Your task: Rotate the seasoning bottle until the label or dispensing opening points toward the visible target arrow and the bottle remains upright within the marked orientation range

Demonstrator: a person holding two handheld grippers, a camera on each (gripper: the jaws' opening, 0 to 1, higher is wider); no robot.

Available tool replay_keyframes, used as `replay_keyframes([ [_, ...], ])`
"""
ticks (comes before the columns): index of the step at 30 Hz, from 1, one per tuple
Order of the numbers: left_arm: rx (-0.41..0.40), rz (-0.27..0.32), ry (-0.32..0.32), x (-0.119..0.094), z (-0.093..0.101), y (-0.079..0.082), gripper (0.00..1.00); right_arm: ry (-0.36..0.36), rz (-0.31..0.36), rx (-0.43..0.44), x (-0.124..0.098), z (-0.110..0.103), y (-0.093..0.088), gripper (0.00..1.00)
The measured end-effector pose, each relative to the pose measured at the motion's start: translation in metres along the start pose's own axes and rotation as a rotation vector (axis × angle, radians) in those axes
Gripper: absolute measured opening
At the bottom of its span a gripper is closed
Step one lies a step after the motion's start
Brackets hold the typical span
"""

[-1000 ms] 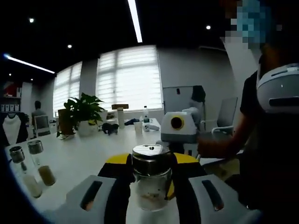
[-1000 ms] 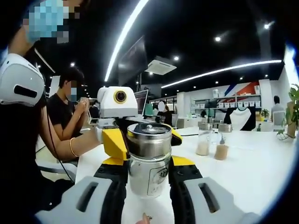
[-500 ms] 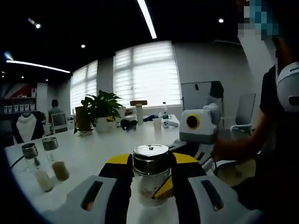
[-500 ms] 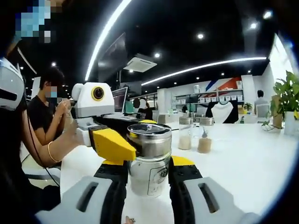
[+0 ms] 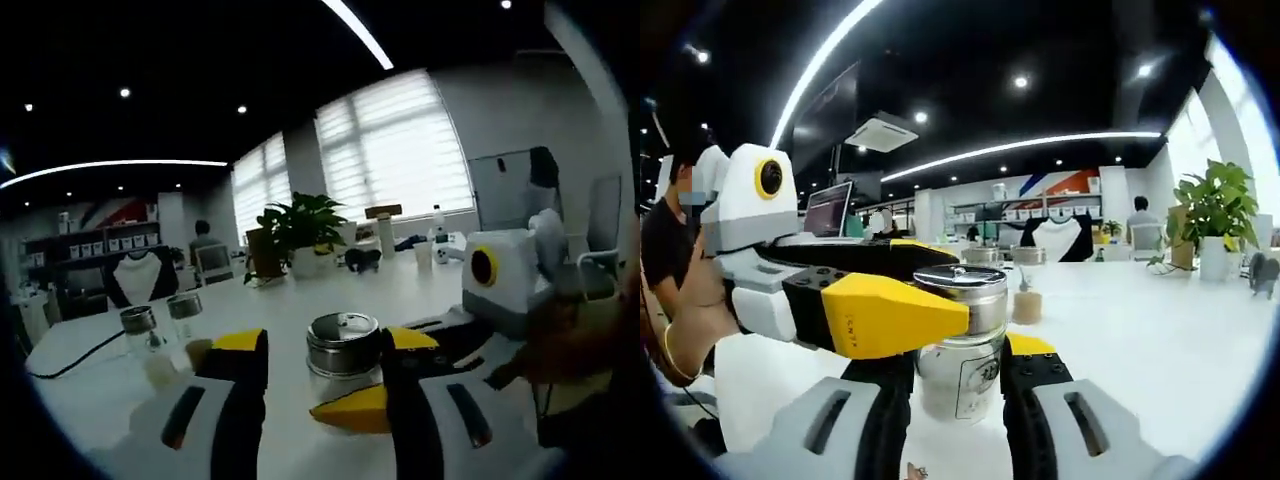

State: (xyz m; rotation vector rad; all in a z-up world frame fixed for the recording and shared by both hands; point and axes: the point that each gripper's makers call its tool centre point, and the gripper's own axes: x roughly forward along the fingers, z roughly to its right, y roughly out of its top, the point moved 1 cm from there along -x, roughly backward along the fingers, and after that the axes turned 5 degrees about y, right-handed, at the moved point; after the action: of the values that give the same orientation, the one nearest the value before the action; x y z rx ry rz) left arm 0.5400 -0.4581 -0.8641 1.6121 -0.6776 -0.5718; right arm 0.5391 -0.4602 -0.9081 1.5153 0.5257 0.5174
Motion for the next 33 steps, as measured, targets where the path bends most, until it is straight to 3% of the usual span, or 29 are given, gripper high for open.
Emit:
replay_keyframes([
  [4, 0.006, 0.005, 0.03, 0.002, 0.002, 0.0, 0.47, -0.076, 0.014, -0.072, 0.005, 0.005, 0.006, 0.31],
  [8, -0.109, 0.072, 0.112, -0.004, -0.004, 0.007, 0.47, -0.165, 0.025, -0.131, 0.005, 0.006, 0.009, 0.31],
  [9, -0.098, 0.069, 0.114, -0.005, -0.003, 0.006, 0.47, -0.175, 0.026, -0.151, 0.005, 0.007, 0.009, 0.31],
  [13, -0.134, 0.072, 0.145, -0.007, -0.002, 0.004, 0.46, -0.193, 0.059, -0.118, 0.007, 0.005, 0.009, 0.31],
  [15, -0.192, 0.118, 0.176, -0.01, -0.001, 0.008, 0.46, -0.212, 0.074, -0.101, 0.007, 0.005, 0.007, 0.31],
  [18, -0.131, 0.075, 0.198, -0.01, -0.002, 0.005, 0.47, -0.222, 0.083, -0.087, 0.008, 0.001, 0.005, 0.31],
  [25, -0.093, 0.033, 0.251, -0.014, 0.003, 0.0, 0.47, -0.241, 0.072, -0.098, 0.01, -0.006, 0.001, 0.31],
  [30, -0.107, 0.019, 0.315, -0.015, 0.0, -0.007, 0.47, -0.247, 0.079, -0.104, 0.012, -0.011, 0.0, 0.31],
  [33, -0.127, 0.002, 0.32, -0.014, 0.0, -0.011, 0.46, -0.255, 0.087, -0.106, 0.011, -0.012, -0.002, 0.31],
])
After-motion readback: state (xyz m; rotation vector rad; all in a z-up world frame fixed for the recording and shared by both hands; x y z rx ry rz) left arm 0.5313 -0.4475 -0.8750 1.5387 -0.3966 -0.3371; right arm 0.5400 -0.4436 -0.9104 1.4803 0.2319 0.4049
